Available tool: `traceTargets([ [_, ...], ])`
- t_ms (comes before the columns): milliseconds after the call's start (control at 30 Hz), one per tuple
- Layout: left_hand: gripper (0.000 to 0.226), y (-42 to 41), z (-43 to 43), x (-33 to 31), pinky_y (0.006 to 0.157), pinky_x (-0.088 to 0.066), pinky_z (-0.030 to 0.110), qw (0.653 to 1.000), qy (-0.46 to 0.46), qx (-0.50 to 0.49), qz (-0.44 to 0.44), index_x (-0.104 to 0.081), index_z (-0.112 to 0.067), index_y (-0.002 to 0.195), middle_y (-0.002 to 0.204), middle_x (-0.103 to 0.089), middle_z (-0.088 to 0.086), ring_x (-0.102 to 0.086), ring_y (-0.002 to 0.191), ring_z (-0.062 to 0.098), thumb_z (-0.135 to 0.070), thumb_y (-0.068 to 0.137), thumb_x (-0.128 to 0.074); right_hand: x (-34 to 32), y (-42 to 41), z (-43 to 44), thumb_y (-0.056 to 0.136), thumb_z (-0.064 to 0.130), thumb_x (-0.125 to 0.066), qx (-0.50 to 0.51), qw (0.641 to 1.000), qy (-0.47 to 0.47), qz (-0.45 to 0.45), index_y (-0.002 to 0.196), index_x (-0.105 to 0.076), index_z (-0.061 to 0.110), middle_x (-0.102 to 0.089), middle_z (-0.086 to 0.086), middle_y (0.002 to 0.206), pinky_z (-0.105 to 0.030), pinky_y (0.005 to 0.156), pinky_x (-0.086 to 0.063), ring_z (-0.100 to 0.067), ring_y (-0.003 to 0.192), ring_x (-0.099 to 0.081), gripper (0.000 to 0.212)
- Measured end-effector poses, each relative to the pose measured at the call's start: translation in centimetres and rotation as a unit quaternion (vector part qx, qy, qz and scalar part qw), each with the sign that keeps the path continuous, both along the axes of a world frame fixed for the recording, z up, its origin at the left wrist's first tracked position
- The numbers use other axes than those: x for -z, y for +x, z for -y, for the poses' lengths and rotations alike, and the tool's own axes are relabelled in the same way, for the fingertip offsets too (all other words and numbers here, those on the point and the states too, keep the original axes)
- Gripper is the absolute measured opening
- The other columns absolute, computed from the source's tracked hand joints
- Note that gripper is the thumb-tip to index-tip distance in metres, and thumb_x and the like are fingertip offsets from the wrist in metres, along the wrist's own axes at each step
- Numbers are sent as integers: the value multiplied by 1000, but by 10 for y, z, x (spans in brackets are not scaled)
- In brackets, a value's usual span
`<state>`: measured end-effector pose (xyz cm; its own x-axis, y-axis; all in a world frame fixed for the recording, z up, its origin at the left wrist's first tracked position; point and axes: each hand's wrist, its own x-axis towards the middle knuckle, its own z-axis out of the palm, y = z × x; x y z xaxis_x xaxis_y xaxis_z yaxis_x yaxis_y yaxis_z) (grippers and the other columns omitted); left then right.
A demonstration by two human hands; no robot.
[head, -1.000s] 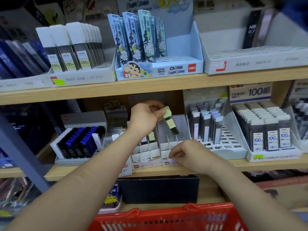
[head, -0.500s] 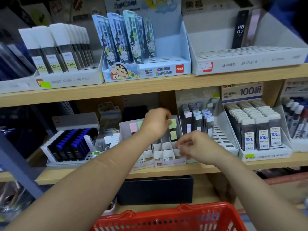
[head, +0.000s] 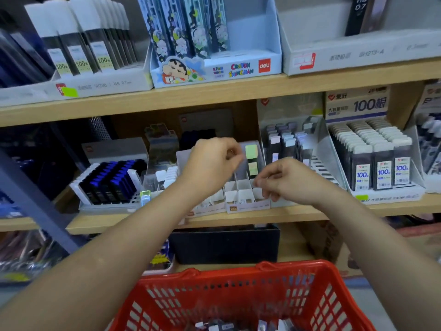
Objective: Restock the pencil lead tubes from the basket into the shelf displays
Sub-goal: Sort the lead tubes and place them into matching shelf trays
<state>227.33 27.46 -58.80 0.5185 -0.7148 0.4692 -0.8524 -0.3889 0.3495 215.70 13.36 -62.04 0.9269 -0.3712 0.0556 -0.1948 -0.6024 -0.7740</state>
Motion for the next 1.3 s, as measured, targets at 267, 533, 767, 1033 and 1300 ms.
traceTargets([
  [267, 7, -42, -113, 66, 58, -51, 18, 955, 118, 77, -262, -74, -17, 83, 66, -70, -3, -63, 56, 3, -16, 88, -69, -17, -10, -40, 98, 26, -57, -155, 975, 34, -156, 111, -68, 17, -74, -7, 91, -22, 63, -51, -15, 78, -70, 19],
  [533, 22, -46, -169, 169, 63, -35, 1, 895, 375, 108, -214, -74, -22, 97, 82, -66, -15, -56, 70, -8, -9, 88, -59, 80, -25, -96, 100, 28, -55, -236, 872, 28, -429, 123, -59, 18, -71, -11, 109, -30, 76, -58, -20, 97, -71, 26],
  [767, 20, -46, -171, 254, 84, -52, 43, 835, 508, 62, -202, -67, -11, 87, 86, -65, 6, -60, 80, 23, -23, 95, -53, 189, -55, -118, 102, 35, -49, -41, 879, 92, -466, 140, -48, 16, -51, -9, 137, -42, 89, -56, -25, 111, -58, 42],
  [1033, 98, -75, -190, 330, 118, -16, 51, 824, 483, -49, -293, 8, -19, 154, 161, 17, 6, 4, 147, 37, -57, 90, -56, 263, -64, -175, 103, 32, -50, 67, 900, 260, -343, 153, -19, 18, -41, -15, 148, -50, 98, -44, -38, 125, -50, 61],
  [1300, 70, -75, -202, 366, 108, -32, 49, 863, 480, 3, -159, -31, -22, 145, 156, -22, 10, -22, 141, 37, -49, 86, -59, 321, -48, -213, 81, 50, -73, 70, 930, 120, -339, 148, -24, 12, -47, -22, 136, -45, 92, -48, -40, 118, -51, 91],
])
